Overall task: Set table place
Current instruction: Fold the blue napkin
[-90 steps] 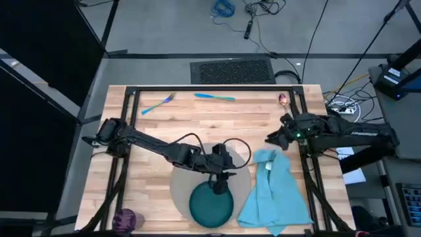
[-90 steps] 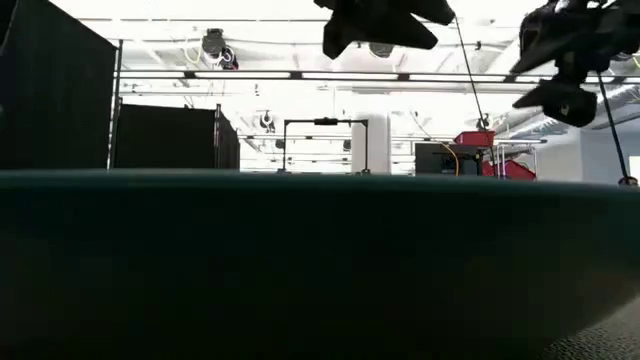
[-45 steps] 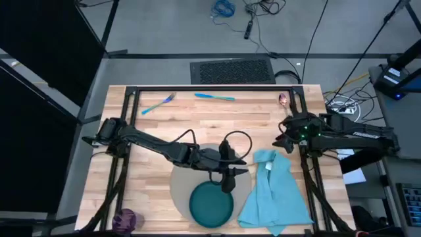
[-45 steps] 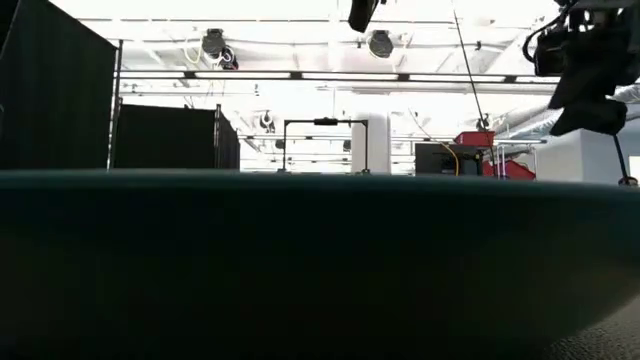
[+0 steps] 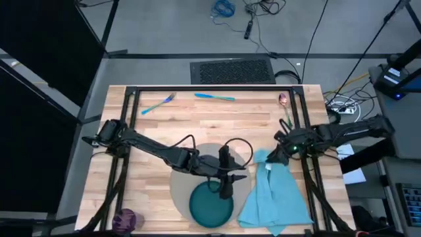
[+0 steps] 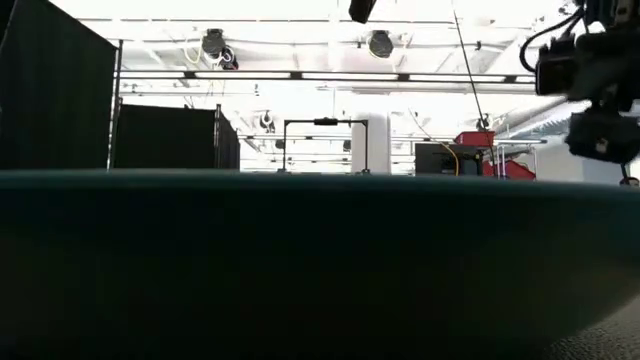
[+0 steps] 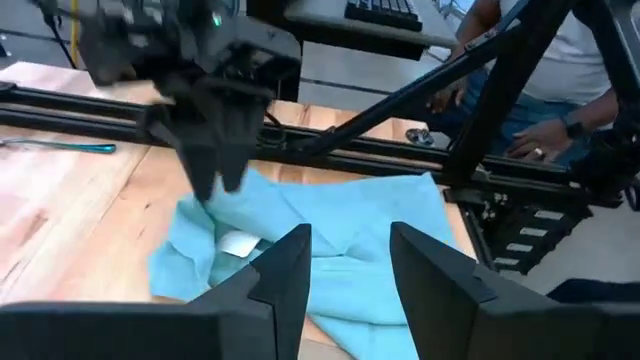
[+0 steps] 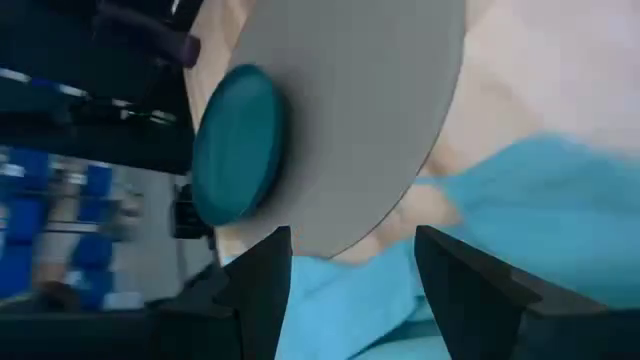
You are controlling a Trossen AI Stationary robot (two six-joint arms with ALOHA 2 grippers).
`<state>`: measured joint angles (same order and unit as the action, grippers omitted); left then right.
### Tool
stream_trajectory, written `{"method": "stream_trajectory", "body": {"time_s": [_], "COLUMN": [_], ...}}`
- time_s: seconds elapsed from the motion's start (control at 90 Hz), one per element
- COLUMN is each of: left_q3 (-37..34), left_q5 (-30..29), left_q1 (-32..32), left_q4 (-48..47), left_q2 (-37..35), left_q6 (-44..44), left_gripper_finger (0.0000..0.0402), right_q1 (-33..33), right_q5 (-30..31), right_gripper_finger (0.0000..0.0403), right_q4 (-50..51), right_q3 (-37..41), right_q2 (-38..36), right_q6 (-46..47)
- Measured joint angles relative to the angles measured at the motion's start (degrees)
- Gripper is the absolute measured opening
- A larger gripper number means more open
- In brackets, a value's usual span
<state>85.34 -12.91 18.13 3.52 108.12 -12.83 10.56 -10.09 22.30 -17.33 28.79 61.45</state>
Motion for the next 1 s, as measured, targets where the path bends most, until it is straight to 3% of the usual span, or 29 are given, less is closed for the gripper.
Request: {"method": "stream_trajectory", "body": {"time_s": [0.311, 0.556, 0.689, 0.833, 1.0], "left_q3": [0.00, -0.02, -0.02, -0.02, -0.02], "left_q5": [-0.02, 0.00, 0.48, 0.52, 0.57], "left_q1": [-1.95, -3.82, -4.91, -6.49, -7.41], "left_q4": [-1.50, -1.54, -1.53, -1.49, -1.48], "left_q2": [0.00, -0.02, -0.02, -0.05, -0.07], "left_q6": [4.68, 4.75, 5.90, 6.25, 6.11], "left_gripper_finger": [0.0123, 0.0123, 0.0123, 0.0123, 0.0123], "right_q1": [11.07, 22.96, 28.37, 29.61, 31.33], "right_q5": [7.42, 8.93, 10.84, 13.53, 12.12], "right_gripper_finger": [0.0199, 0.0199, 0.0199, 0.0199, 0.0199], "right_q4": [-2.87, -3.16, -3.16, 8.62, 26.63], "right_q3": [1.54, 1.54, -2.13, -9.44, -16.21], "right_q2": [3.51, 10.00, 11.74, 13.10, 15.56], "right_q6": [4.84, 12.16, 14.87, 7.73, 0.95]}}
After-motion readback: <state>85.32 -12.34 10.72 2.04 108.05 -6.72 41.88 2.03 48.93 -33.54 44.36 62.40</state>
